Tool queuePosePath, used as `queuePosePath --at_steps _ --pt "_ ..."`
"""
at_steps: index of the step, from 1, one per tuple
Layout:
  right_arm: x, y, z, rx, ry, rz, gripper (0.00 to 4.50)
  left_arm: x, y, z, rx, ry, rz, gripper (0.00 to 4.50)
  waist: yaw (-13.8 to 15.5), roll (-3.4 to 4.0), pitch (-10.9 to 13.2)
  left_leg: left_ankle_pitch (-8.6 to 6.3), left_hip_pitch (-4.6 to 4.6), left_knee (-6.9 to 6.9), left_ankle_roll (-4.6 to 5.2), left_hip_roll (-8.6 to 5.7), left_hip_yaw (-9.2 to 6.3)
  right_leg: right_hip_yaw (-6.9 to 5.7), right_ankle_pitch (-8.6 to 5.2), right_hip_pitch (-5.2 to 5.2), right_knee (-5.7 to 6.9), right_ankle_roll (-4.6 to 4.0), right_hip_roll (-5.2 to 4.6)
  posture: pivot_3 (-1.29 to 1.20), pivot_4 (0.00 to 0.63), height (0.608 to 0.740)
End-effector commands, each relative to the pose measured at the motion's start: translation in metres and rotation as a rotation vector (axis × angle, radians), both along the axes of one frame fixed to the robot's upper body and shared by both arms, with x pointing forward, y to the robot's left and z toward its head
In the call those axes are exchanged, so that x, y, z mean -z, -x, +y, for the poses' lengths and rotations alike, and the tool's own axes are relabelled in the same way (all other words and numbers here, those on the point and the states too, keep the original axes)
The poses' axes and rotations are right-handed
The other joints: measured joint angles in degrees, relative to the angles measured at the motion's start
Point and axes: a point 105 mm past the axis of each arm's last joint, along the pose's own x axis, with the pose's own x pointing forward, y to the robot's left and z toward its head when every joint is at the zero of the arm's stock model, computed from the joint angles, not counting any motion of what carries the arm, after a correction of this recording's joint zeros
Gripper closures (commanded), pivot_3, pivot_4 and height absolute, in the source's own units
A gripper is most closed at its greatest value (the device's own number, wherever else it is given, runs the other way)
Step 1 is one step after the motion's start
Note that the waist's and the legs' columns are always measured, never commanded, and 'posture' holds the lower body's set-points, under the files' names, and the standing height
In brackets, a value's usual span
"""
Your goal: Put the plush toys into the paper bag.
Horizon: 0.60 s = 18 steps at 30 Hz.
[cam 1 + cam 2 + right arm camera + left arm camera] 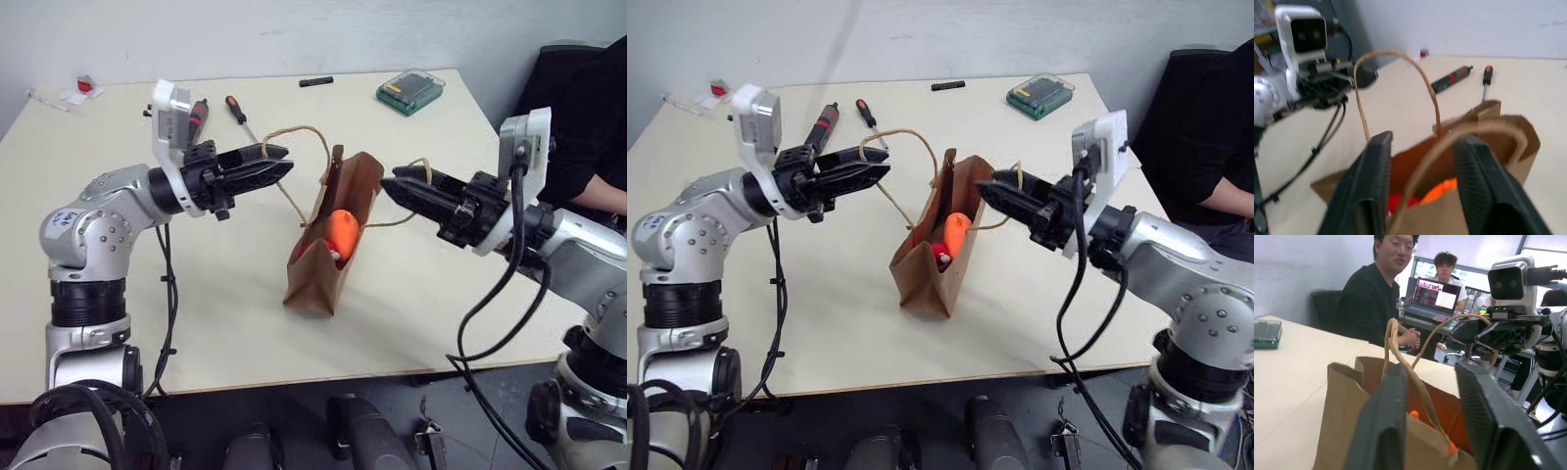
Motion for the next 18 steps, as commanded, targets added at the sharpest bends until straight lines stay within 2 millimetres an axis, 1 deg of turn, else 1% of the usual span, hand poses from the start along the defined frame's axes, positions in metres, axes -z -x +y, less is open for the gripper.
queuePosePath --at_steps 1,2,5,6,7,10,12,13,15,16,17,18 --pt "-0.003 0.016 -0.005 -0.016 0.035 -0.042 1.44 -0.01 0.016 0.013 -0.016 -0.013 -0.045 1.72 0.05 0.0 0.0 0.0 0.01 0.0 0.0 0.0 -0.01 0.0 0.0 0.02 0.0 0.0 0.0 0.0 0.15 0.74" --pt "-0.001 0.018 -0.008 -0.007 0.046 -0.037 1.04 -0.009 0.018 0.016 -0.027 -0.02 -0.04 1.36 0.05 0.0 0.0 0.0 0.01 0.02 0.0 0.0 -0.02 0.0 0.0 0.03 0.01 0.0 0.0 0.0 0.15 0.74" --pt "-0.001 0.024 -0.016 0.01 0.058 -0.03 0.05 -0.008 0.025 0.025 -0.046 -0.028 -0.029 0.45 0.08 -0.01 0.0 0.0 0.02 0.02 0.0 -0.01 -0.02 0.01 0.0 0.04 0.02 0.01 0.0 0.0 0.15 0.74" --pt "-0.001 0.027 -0.021 0.015 0.061 -0.024 0.04 -0.008 0.028 0.028 -0.051 -0.029 -0.021 0.12 0.11 -0.02 0.01 0.0 0.02 0.02 0.0 -0.01 -0.03 0.0 0.0 0.05 0.01 0.01 0.0 0.0 0.15 0.74" --pt "0.002 0.031 -0.026 0.022 0.084 -0.01 0.04 -0.005 0.033 0.031 -0.053 -0.041 -0.005 0.05 0.13 -0.03 0.01 0.0 0.01 0.01 0.0 -0.01 -0.04 0.01 0.0 0.05 0.01 0.01 0.0 0.0 0.15 0.74" --pt "0.02 0.036 -0.034 0.052 0.157 0.034 0.04 0.021 0.05 0.028 -0.024 -0.133 0.038 0.05 0.13 -0.03 0.01 0.0 0.04 -0.12 0.0 0.0 -0.06 0.0 0.0 0.08 -0.17 0.02 0.01 0.0 0.15 0.74" --pt "0.035 0.032 -0.032 0.075 0.184 0.049 0.45 0.036 0.056 0.022 -0.005 -0.156 0.055 0.0 0.17 -0.05 0.0 0.0 0.04 -0.15 0.0 0.01 -0.08 0.0 0.01 0.13 -0.27 0.03 0.02 0.0 0.15 0.74" --pt "0.043 0.029 -0.027 0.074 0.195 0.052 0.69 0.041 0.057 0.018 0.005 -0.16 0.059 0.0 0.21 -0.05 0.0 -0.01 0.04 -0.11 0.01 0.0 -0.11 0.0 0.02 0.17 -0.26 0.05 0.02 0.0 0.15 0.74" --pt "0.06 0.023 -0.015 0.063 0.216 0.055 1.36 0.05 0.06 0.01 0.019 -0.163 0.064 0.0 0.25 -0.09 -0.01 0.0 0.04 -0.03 0.02 -0.02 -0.16 0.0 0.08 0.23 -0.28 0.14 0.02 0.0 0.15 0.74" --pt "0.068 0.021 -0.009 0.051 0.228 0.052 1.81 0.054 0.06 0.007 0.023 -0.169 0.06 0.0 0.24 -0.11 0.0 0.01 0.1 -0.01 0.03 -0.03 -0.2 0.0 0.1 0.33 -0.3 0.16 0.03 0.0 0.15 0.74" --pt "0.072 0.019 -0.005 0.043 0.236 0.047 2.08 0.056 0.06 0.005 0.023 -0.172 0.057 0.0 0.26 -0.11 0.0 0.01 0.15 -0.01 0.03 -0.03 -0.23 0.0 0.11 0.42 -0.34 0.17 0.04 0.0 0.15 0.74" --pt "0.081 0.017 0.004 0.025 0.25 0.04 2.42 0.061 0.059 0.002 0.019 -0.172 0.058 0.0 0.27 -0.1 0.0 0.01 0.22 -0.03 0.03 -0.04 -0.24 0.0 0.11 0.5 -0.37 0.17 0.05 0.0 0.15 0.74"
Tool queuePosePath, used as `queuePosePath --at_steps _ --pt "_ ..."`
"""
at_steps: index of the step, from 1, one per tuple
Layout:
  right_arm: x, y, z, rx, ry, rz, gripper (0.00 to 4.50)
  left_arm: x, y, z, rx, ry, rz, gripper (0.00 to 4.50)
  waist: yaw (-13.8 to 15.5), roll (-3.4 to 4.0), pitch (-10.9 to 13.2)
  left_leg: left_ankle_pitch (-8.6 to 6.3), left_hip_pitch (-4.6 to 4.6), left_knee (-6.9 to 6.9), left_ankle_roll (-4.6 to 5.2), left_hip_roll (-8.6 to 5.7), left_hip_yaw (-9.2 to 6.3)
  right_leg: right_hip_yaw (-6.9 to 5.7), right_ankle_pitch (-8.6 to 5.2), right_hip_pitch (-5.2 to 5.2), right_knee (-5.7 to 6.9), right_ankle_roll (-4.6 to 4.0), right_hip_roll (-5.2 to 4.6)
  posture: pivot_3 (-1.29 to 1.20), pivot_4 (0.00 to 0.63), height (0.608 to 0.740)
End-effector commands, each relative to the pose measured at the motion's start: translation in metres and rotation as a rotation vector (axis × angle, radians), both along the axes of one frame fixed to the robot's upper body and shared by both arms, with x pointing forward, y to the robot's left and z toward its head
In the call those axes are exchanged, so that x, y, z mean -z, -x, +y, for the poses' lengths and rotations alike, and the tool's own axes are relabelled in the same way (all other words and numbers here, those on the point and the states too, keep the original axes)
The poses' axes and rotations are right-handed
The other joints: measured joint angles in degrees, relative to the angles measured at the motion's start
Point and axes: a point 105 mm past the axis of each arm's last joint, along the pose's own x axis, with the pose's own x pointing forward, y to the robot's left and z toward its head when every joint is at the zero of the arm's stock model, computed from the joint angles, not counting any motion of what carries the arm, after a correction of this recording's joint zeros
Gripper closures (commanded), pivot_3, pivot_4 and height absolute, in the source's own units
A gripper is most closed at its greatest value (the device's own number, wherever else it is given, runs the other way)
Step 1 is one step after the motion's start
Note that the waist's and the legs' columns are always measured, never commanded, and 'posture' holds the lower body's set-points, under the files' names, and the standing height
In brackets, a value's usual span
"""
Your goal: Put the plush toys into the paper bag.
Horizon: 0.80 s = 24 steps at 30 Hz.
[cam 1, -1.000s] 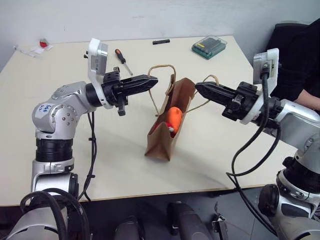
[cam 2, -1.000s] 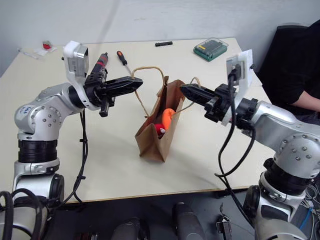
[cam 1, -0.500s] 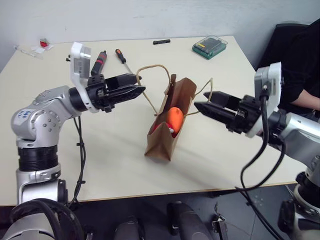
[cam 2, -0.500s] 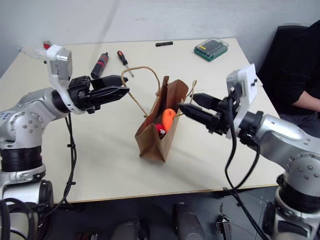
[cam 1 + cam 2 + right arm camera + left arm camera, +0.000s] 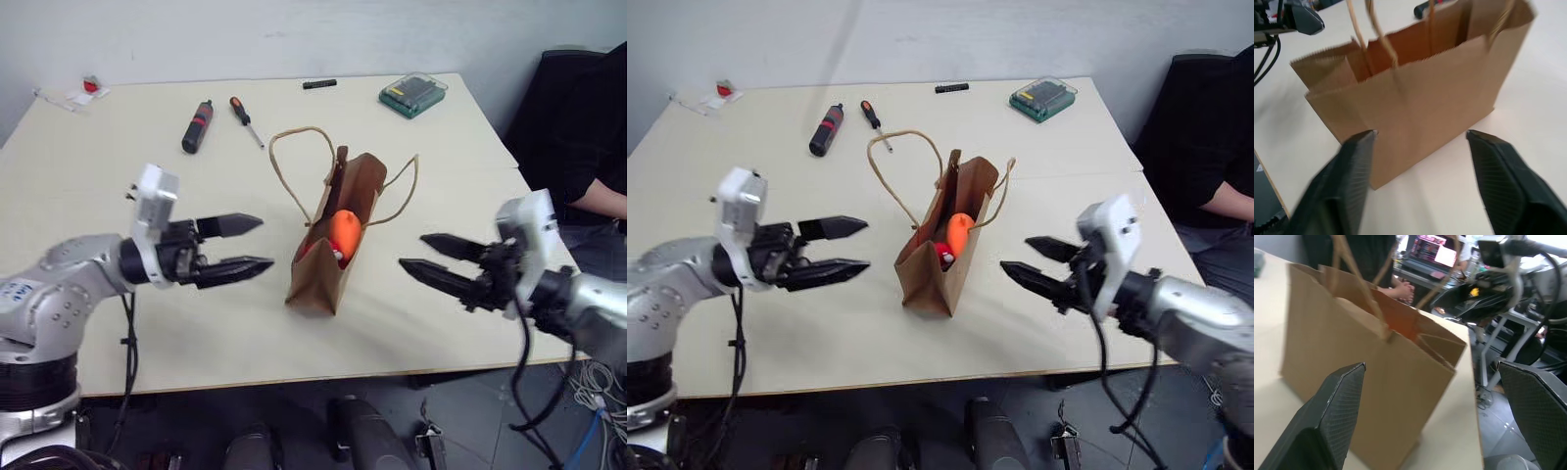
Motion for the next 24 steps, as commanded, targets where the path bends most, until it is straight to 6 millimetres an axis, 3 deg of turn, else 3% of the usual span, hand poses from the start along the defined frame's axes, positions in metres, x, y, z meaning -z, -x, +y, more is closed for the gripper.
queuePosePath --at_steps 1,5,6,13,16,24 --pt "0.015 -0.005 0.026 -0.062 0.043 -0.075 2.85 0.003 0.002 -0.008 -0.003 -0.015 -0.063 0.0 0.04 0.0 0.0 0.0 0.02 -0.02 0.0 0.0 0.0 -0.01 0.0 0.02 -0.03 0.0 0.0 0.0 0.15 0.74" --pt "0.033 -0.019 0.052 -0.112 0.053 -0.111 4.32 0.009 0.0 -0.016 -0.01 0.018 -0.061 0.0 0.09 -0.01 0.0 -0.01 0.07 -0.04 0.01 0.0 -0.03 -0.05 0.0 0.1 -0.15 0.0 0.02 0.0 0.15 0.74" --pt "0.035 -0.021 0.057 -0.124 0.05 -0.117 4.46 0.01 0.001 -0.018 -0.004 0.021 -0.06 0.0 0.1 -0.01 0.0 -0.01 0.07 -0.05 0.01 0.01 -0.03 -0.06 0.0 0.11 -0.16 0.0 0.02 0.0 0.15 0.74" --pt "0.038 -0.031 0.072 -0.176 0.025 -0.136 4.46 0.031 -0.001 -0.036 -0.004 -0.017 -0.049 0.0 0.33 0.0 0.0 -0.02 0.08 -0.02 0.04 0.0 -0.03 -0.07 0.0 0.12 -0.15 0.0 0.01 0.0 0.15 0.74" --pt "0.04 -0.03 0.074 -0.198 0.017 -0.133 4.46 0.041 -0.011 -0.041 -0.08 -0.028 -0.061 0.0 0.91 0.0 0.0 -0.03 0.08 0.02 0.07 0.0 -0.03 -0.07 0.01 0.14 -0.15 0.0 0.0 0.0 0.15 0.74" --pt "0.045 -0.032 0.078 -0.245 0.036 -0.146 4.46 0.047 -0.027 -0.045 -0.232 -0.008 -0.087 0.0 1.33 -0.01 0.0 -0.04 0.1 0.03 0.08 0.0 -0.03 -0.07 0.01 0.17 -0.14 0.0 0.01 0.0 0.15 0.74"
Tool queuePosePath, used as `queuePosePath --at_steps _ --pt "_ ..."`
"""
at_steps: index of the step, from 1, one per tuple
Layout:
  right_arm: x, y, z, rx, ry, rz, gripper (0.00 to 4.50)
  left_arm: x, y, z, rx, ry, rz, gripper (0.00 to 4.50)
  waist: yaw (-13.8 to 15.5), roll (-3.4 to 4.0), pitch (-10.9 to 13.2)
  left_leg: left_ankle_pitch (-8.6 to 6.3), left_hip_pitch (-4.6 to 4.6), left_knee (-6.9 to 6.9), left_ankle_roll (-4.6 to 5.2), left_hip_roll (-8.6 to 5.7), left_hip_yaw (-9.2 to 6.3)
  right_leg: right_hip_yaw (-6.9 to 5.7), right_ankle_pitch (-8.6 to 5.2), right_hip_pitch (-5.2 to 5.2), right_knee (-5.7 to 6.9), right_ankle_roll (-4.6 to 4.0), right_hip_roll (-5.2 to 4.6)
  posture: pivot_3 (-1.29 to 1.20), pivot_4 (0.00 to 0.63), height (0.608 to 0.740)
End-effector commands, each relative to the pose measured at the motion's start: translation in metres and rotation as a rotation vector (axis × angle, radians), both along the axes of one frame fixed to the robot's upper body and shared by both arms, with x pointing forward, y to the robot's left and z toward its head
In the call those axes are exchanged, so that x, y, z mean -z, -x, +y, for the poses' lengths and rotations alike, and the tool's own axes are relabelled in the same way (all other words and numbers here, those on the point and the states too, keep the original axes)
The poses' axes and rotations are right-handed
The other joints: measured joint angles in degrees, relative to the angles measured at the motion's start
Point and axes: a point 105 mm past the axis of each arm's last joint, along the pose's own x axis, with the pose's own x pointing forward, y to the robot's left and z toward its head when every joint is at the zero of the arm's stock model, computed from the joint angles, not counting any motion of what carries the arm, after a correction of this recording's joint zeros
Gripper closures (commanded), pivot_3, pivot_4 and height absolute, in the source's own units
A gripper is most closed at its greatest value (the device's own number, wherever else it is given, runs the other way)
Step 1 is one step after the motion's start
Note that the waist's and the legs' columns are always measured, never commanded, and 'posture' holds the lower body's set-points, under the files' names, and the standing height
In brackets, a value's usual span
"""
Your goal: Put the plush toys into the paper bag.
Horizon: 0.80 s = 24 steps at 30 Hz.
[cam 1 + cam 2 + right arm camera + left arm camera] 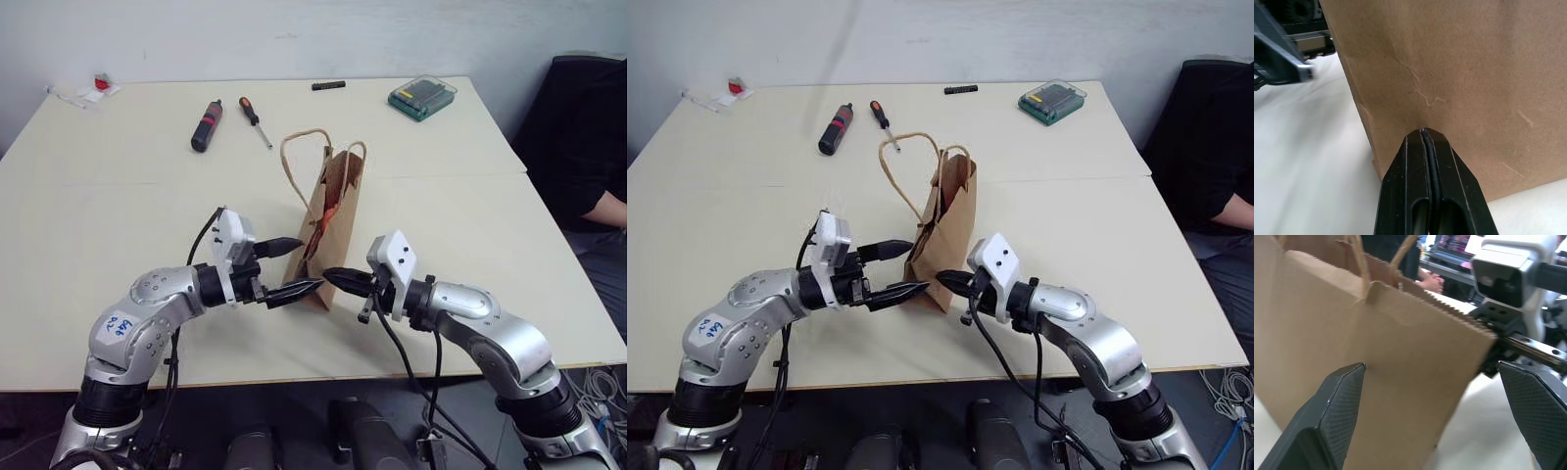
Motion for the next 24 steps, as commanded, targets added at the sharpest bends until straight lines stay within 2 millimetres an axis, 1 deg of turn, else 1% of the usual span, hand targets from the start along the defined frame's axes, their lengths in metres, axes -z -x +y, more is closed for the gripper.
queuePosePath --at_steps 1,2,5,9,13,17,18,20,22,24 --pt "-0.005 0.0 0.004 -0.034 0.008 -0.049 4.46 -0.002 -0.006 -0.003 -0.067 0.018 -0.038 0.0 0.01 0.0 0.0 0.0 0.0 0.0 0.0 0.0 0.0 0.0 0.0 0.0 0.0 0.0 0.0 0.0 0.15 0.74" --pt "-0.004 -0.001 0.004 -0.036 0.011 -0.049 4.46 -0.001 -0.007 -0.003 -0.078 0.022 -0.034 0.0 0.02 0.0 0.0 0.0 0.01 0.0 0.0 0.0 0.0 -0.01 0.0 0.01 0.0 0.0 0.0 0.0 0.15 0.74" --pt "-0.004 0.0 0.002 -0.04 0.012 -0.05 4.5 0.003 -0.009 -0.009 -0.072 0.022 -0.028 0.62 0.02 0.0 0.0 0.0 0.02 0.0 0.0 0.0 -0.01 -0.01 0.0 0.02 0.0 0.0 0.0 0.0 0.15 0.74" --pt "-0.005 0.002 -0.003 -0.037 0.013 -0.059 4.5 0.008 -0.012 -0.009 -0.075 0.022 -0.025 1.85 0.02 0.0 0.0 0.0 0.03 0.0 0.0 0.0 -0.01 -0.03 0.0 0.03 0.0 0.0 0.0 0.0 0.15 0.74" --pt "-0.007 0.003 -0.008 -0.033 0.011 -0.064 4.5 0.01 -0.015 -0.008 -0.08 0.021 -0.029 3.23 0.03 0.0 0.0 0.0 0.04 0.0 0.0 0.0 -0.02 -0.04 0.0 0.06 0.0 0.0 -0.01 0.0 0.15 0.74" --pt "-0.013 0.006 -0.018 -0.021 0.01 -0.083 4.5 0.01 -0.018 -0.007 -0.049 0.019 -0.045 4.48 0.13 0.0 0.0 0.0 0.04 0.01 0.01 -0.01 -0.03 -0.05 0.0 0.08 -0.01 0.0 -0.01 0.0 0.15 0.74" --pt "-0.016 0.007 -0.02 -0.016 0.01 -0.09 4.5 0.009 -0.019 -0.007 -0.035 0.017 -0.054 4.48 0.18 0.0 0.0 0.0 0.05 0.02 0.01 -0.01 -0.03 -0.05 0.01 0.09 -0.01 0.01 -0.02 0.0 0.15 0.74" --pt "-0.026 0.014 -0.035 0.021 0.012 -0.11 4.5 0.001 -0.021 -0.004 0.04 0.013 -0.085 4.48 0.46 0.0 0.0 0.0 0.05 0.03 0.01 -0.02 -0.04 -0.08 0.01 0.1 -0.01 0.01 -0.02 0.0 0.15 0.74" --pt "-0.034 0.029 -0.048 0.005 0.008 -0.094 4.11 -0.007 -0.022 -0.002 0.123 0.013 -0.099 4.5 1.03 0.0 0.0 0.0 0.03 0.03 0.01 -0.03 -0.07 -0.12 0.01 0.1 -0.02 0.01 -0.01 0.0 0.15 0.74" --pt "-0.043 0.054 -0.065 -0.035 0.027 -0.073 3.57 -0.014 -0.016 -0.002 0.275 -0.001 -0.098 4.5 1.43 0.01 0.01 -0.01 0.02 0.03 0.02 -0.03 -0.07 -0.13 0.01 0.11 -0.06 0.01 -0.01 0.0 0.15 0.74"
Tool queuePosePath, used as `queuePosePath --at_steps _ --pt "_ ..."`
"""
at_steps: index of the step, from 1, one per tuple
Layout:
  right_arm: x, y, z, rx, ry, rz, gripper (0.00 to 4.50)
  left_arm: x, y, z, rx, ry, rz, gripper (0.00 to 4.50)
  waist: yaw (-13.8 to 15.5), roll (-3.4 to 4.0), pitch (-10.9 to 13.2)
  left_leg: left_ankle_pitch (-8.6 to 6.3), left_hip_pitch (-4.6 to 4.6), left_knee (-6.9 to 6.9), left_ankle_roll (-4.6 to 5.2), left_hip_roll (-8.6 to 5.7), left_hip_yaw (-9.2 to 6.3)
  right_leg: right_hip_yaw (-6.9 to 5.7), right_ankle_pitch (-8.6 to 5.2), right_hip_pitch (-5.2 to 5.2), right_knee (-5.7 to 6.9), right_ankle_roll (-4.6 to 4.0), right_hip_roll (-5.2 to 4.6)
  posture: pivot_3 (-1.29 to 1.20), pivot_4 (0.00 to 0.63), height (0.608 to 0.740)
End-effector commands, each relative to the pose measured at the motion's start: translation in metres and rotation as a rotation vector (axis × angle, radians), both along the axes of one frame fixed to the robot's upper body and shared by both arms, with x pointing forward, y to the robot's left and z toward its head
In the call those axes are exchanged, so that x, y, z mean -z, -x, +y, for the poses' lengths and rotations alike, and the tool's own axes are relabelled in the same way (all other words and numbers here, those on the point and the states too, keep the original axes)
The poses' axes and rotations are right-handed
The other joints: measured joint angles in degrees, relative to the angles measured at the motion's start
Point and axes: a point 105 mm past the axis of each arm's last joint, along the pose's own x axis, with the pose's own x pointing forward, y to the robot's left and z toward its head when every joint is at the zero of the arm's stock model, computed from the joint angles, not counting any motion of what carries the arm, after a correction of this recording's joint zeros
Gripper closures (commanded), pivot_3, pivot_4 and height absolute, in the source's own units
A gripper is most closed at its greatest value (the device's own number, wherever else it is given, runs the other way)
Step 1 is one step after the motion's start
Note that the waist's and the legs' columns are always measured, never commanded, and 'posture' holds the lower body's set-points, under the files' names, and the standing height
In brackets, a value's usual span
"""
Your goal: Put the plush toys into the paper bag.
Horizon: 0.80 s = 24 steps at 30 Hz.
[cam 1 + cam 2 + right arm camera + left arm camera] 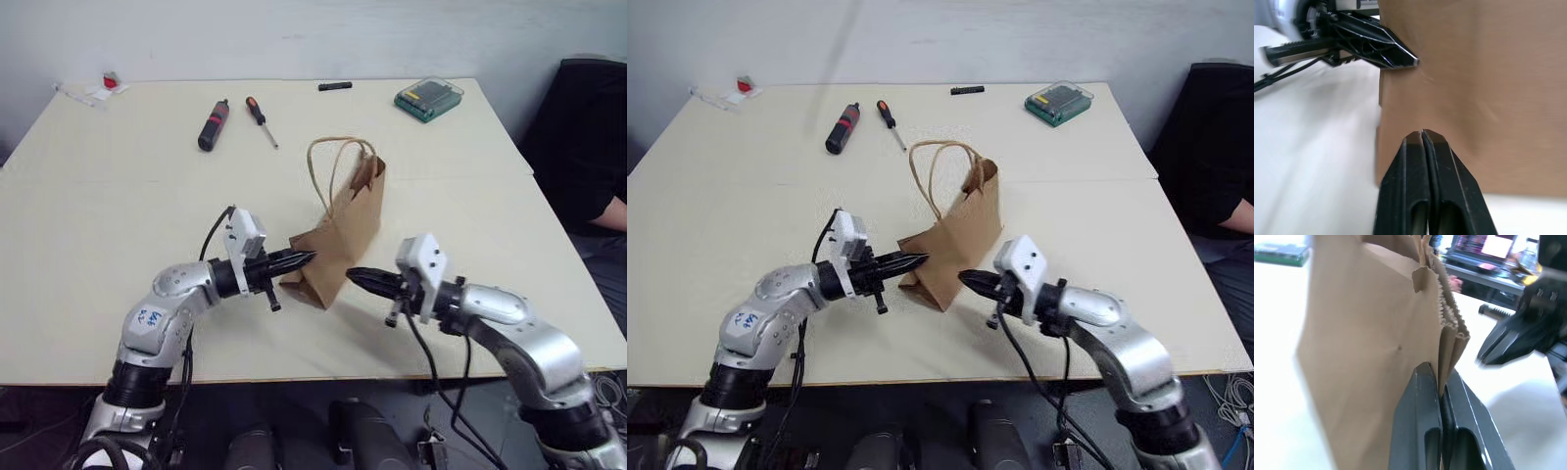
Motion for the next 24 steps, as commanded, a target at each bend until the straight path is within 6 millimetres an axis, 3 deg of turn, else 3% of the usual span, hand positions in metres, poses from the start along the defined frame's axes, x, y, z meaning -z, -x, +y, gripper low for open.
queuePosePath --at_steps 1,7,10,16,20,24 --pt "-0.029 0.039 -0.016 -0.088 0.006 -0.03 3.23 -0.019 0.011 -0.001 0.23 0.002 -0.047 4.5 0.28 0.0 0.0 0.0 0.02 -0.01 0.01 0.0 0.0 -0.01 0.0 0.03 -0.05 0.0 0.01 0.0 0.15 0.74" --pt "-0.056 0.071 -0.065 0.052 0.065 -0.021 1.03 -0.025 -0.005 -0.016 0.46 -0.074 -0.043 4.5 0.27 -0.06 -0.01 -0.05 0.05 0.08 0.11 -0.09 -0.11 -0.07 0.06 0.24 -0.13 0.12 0.02 0.0 0.15 0.74" --pt "-0.059 0.081 -0.082 0.149 0.083 -0.019 0.02 -0.02 -0.015 -0.029 0.549 -0.137 -0.078 4.5 0.28 -0.12 -0.02 -0.07 0.06 0.08 0.15 -0.11 -0.11 -0.03 0.07 0.29 -0.17 0.14 0.05 0.0 0.15 0.74" --pt "-0.052 0.091 -0.082 0.234 0.068 -0.01 0.02 -0.007 -0.03 -0.038 0.628 -0.261 -0.117 4.5 -0.21 -0.27 0.06 -0.09 0.05 0.02 0.17 -0.08 -0.09 0.09 0.08 0.25 -0.24 0.15 0.11 0.0 0.15 0.74" --pt "-0.045 0.093 -0.085 0.257 0.071 0.017 0.02 -0.008 -0.038 -0.031 0.588 -0.276 -0.105 4.5 -0.03 -0.28 0.07 -0.11 0.07 0.0 0.19 -0.08 -0.1 0.1 0.08 0.25 -0.23 0.15 0.09 0.0 0.15 0.74" --pt "-0.046 0.09 -0.093 0.247 0.079 0.032 0.0 -0.013 -0.038 -0.007 0.532 -0.297 -0.088 3.57 -0.2 -0.3 0.07 -0.14 0.05 0.0 0.25 -0.08 -0.08 0.11 0.09 0.24 -0.23 0.16 0.09 0.0 0.15 0.74"
